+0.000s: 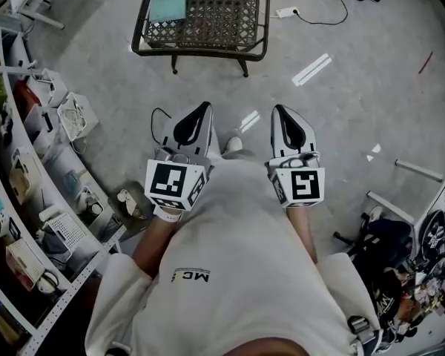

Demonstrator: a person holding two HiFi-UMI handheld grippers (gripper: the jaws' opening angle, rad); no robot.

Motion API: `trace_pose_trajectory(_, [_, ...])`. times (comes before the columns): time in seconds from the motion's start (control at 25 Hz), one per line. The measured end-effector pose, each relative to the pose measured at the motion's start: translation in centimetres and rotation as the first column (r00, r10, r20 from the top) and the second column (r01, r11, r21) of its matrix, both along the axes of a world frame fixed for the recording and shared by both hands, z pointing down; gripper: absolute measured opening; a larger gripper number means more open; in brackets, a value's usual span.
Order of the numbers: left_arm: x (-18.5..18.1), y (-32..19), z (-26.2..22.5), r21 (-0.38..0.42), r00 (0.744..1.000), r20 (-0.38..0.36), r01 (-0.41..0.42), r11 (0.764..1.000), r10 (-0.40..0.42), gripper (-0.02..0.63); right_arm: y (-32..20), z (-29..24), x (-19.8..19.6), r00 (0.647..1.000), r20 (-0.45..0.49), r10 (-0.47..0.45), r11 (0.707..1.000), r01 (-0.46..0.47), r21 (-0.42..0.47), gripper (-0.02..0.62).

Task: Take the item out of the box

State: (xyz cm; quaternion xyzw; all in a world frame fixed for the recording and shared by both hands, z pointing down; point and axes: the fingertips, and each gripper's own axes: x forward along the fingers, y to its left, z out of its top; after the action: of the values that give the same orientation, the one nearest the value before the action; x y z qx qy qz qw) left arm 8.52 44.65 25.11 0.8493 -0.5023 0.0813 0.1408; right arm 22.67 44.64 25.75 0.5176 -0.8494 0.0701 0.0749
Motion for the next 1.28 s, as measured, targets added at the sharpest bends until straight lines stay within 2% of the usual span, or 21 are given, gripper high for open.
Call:
trace_pose_trajectory(0.24, [0.0, -4.0, 1.5, -0.035, 1.0, -0.011, -0.001, 0.999, 0.001, 0.025, -4.5, 1.0, -0.4, 1.0, 0.01, 0.0, 1.0, 0.0, -0.022, 0.015])
trace_pose_trajectory(0.64, [-0.1, -21.6, 2.8, -0.064, 0.996, -0.06, -0.07, 0.995, 0.066, 0.025, -20.8, 1.0, -1.4, 0.999, -0.03, 0.039, 0.998, -0.04, -0.04, 0.015])
trace_pose_trajectory(0.92, [-2.8, -33.6, 2.6, -0.1, 0.988, -0.09, -0.135, 0.986, 0.126, 0.025, -33.7, 0.6, -3.2, 0.988, -0.031, 0.148, 0.986, -0.15, -0.077, 0.015])
trace_pose_trajectory(1.12, [-3.9, -39.2, 3.1, -0.113, 0.983, -0.116, -0.157, 0.981, 0.144, 0.025, -39.7, -0.2, -5.0, 0.987, -0.053, 0.154, 0.985, -0.157, -0.072, 0.015])
trace_pose_trajectory(1.28, [-3.8, -41.8, 3.2, -0.126, 0.982, -0.108, -0.168, 0.978, 0.155, 0.025, -42.6, -0.1, -5.5, 0.988, -0.04, 0.148, 0.986, -0.151, -0.076, 0.015])
